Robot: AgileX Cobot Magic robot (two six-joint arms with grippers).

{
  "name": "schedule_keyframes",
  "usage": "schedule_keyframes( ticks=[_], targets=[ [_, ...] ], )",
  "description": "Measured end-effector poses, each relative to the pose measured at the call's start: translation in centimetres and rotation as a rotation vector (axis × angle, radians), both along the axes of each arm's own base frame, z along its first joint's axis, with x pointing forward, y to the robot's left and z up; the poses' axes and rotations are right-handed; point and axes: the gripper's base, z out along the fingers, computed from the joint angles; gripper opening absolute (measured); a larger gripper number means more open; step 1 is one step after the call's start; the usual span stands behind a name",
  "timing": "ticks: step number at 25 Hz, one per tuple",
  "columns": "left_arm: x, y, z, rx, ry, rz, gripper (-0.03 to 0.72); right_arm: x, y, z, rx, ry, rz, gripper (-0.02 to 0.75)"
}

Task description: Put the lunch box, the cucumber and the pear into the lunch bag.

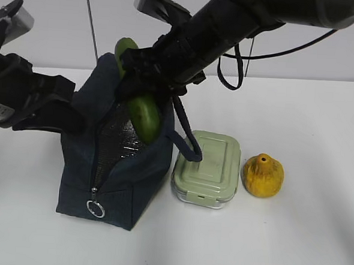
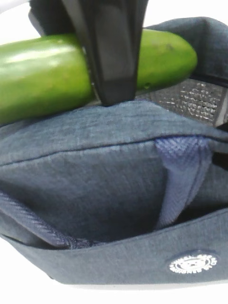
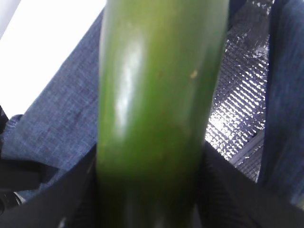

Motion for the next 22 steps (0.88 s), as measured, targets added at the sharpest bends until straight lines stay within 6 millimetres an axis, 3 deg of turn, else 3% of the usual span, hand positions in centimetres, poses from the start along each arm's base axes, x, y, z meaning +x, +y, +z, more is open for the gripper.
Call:
schedule_keyframes(
  ticks=[13, 22],
  targets=[
    [0.0, 0.0, 0.0, -0.008, 0.000, 0.005, 0.003, -0.2, 0.3, 0.5, 0.054, 0.032, -0.011, 0.519],
    [0.0, 0.0, 0.0, -0.009, 0.001, 0.005, 0.003, -1.5, -0.9, 4.4, 0.019, -0.084, -0.006, 0.521]
  ],
)
